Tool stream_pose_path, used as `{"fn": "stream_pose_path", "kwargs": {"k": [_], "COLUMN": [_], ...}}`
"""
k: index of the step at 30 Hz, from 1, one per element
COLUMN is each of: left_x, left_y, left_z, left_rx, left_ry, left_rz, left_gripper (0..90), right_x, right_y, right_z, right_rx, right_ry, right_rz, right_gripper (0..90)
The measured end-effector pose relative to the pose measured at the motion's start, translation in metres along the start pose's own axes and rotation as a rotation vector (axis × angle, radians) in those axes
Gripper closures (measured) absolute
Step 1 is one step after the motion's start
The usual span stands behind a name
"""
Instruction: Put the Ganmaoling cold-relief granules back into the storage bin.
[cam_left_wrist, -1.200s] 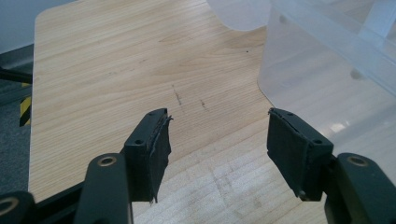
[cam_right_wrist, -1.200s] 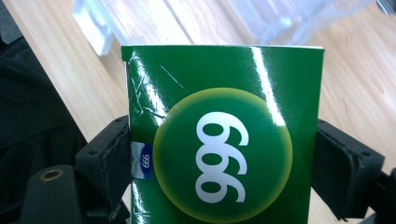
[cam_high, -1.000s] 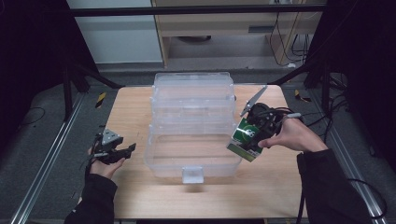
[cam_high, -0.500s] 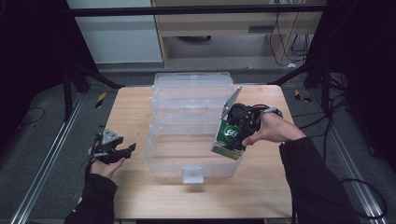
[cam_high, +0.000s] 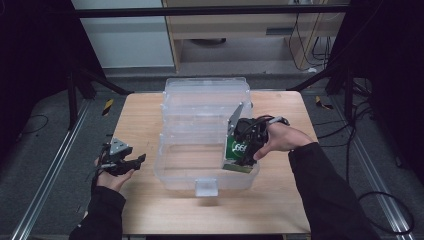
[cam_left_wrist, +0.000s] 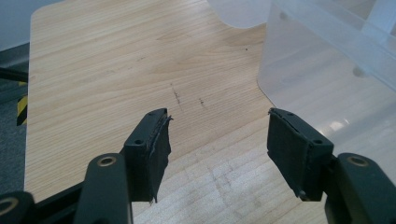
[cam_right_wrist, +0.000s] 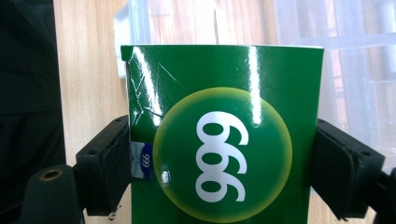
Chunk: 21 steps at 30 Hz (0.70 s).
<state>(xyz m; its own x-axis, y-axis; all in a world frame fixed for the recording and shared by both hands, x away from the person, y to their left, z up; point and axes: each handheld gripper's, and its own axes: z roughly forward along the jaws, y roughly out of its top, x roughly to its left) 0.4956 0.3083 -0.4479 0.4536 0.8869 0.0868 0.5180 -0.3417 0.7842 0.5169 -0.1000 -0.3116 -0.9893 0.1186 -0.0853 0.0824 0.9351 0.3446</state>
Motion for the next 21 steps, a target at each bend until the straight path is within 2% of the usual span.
{"fn": "stream_pose_path", "kwargs": {"k": [21], "left_x": [0.001], "left_y": [-0.001], "left_z": [0.001], "left_rx": [0.004], "left_ry": [0.001], "left_rz": [0.002], "left_gripper": [38.5], "right_x": [-0.006], "right_y": [-0.004], "right_z": [0.022], "right_rx": [0.114], "right_ry": [-0.012], "right_rz": [-0.048], "right_gripper": [17.2]}}
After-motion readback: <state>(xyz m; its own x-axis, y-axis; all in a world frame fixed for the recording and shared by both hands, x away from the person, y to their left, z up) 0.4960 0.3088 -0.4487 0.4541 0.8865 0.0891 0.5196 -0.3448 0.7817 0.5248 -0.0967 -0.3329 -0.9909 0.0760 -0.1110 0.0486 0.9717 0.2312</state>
